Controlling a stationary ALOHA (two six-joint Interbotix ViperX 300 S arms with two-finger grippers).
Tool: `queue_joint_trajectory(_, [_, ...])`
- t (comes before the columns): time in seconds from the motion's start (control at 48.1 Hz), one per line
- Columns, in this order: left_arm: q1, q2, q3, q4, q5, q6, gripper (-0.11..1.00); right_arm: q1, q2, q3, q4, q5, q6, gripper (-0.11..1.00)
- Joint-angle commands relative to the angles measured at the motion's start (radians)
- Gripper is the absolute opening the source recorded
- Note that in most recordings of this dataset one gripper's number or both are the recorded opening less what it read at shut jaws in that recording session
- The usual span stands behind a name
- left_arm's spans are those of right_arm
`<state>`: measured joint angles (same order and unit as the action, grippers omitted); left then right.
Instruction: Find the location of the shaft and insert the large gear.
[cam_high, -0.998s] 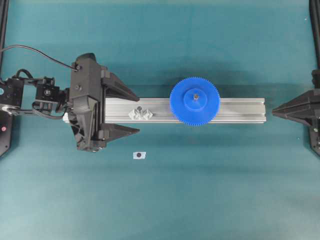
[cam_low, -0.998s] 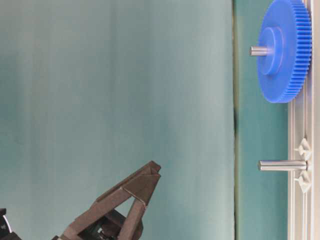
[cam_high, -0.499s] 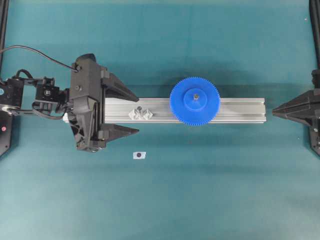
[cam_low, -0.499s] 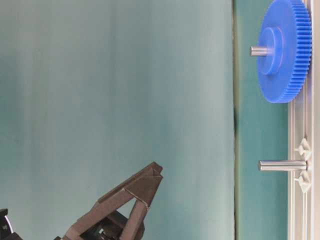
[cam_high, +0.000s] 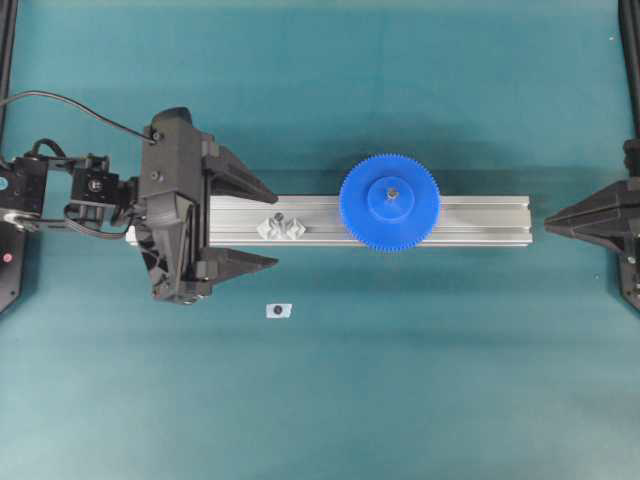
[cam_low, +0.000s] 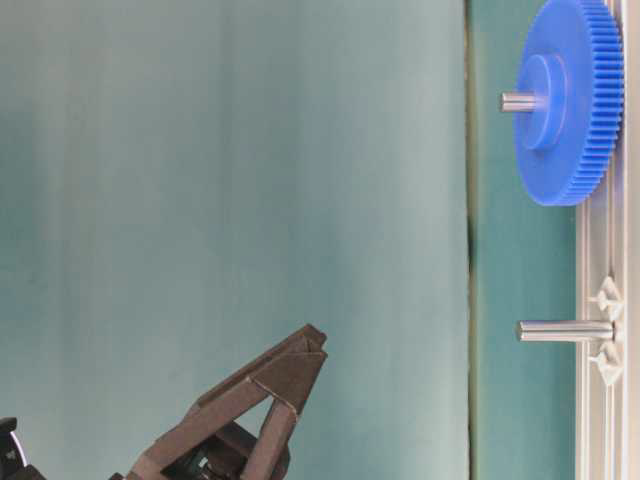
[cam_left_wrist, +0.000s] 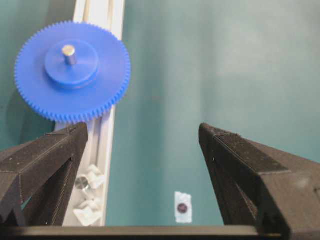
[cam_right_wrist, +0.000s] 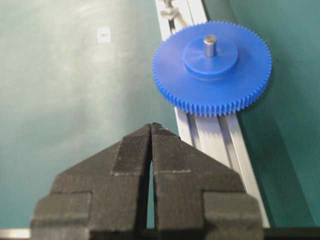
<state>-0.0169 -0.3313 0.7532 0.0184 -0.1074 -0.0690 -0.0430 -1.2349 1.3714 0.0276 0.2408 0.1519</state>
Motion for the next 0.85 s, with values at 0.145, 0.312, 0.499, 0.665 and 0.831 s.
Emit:
queue_joint_trajectory(0.145, [-0.005, -0.011, -0.005, 0.002, -0.008, -0.002, 0.89, -0.002, 0.009, -0.005, -0.002, -0.020, 0.006, 0.02])
queue_joint_trajectory(0.312, [-0.005, -0.011, -0.005, 0.000, -0.008, -0.002, 0.89, -0.002, 0.008, -0.005, 0.000, -0.020, 0.008, 0.02])
queue_joint_trajectory(0.499, [-0.003, -0.011, -0.005, 0.002, -0.008, -0.002, 0.89, -0.002, 0.008, -0.005, 0.000, -0.020, 0.008, 0.02])
queue_joint_trajectory(0.665, [-0.005, -0.011, -0.005, 0.002, -0.008, -0.002, 0.89, -0.002, 0.008, -0.003, -0.002, -0.020, 0.008, 0.02])
queue_joint_trajectory(0.831, [-0.003, -0.009, -0.005, 0.002, -0.006, 0.000, 0.89, -0.002, 0.008, -0.003, 0.000, -0.020, 0.008, 0.02])
